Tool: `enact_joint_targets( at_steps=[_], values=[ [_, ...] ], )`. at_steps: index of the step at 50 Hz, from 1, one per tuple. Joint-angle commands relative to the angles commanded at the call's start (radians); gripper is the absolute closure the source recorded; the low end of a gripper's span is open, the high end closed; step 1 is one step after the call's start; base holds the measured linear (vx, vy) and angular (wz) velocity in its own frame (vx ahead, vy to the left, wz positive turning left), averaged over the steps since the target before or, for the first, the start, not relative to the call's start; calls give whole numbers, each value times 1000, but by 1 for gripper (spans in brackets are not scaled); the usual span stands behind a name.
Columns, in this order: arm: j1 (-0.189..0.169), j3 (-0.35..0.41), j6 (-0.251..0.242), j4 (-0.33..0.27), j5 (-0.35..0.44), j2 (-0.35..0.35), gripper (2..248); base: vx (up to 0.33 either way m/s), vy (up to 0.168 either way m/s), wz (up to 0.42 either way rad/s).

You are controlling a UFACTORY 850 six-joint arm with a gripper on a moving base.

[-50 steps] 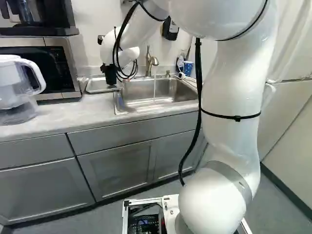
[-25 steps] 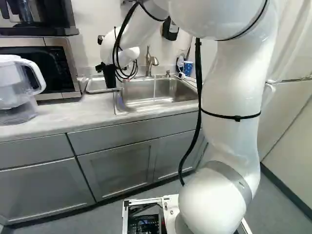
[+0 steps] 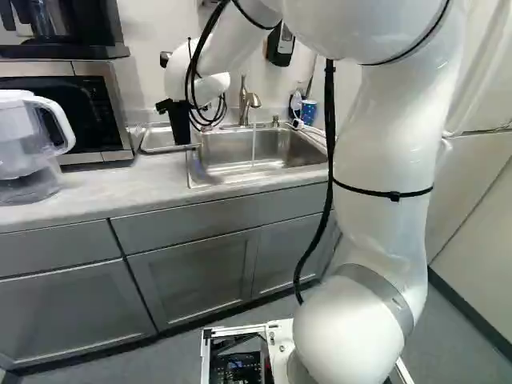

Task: Rinse the cup and place it in the tray

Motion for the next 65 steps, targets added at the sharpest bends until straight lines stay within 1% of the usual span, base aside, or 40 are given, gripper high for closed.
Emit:
enact_joint_targets(
  at_steps=[49, 65],
  values=[
    [-1, -37, 0, 0, 0, 61, 3, 0, 0, 0],
    [-26, -14, 0, 0, 0, 112, 3, 0, 0, 0]
  ],
)
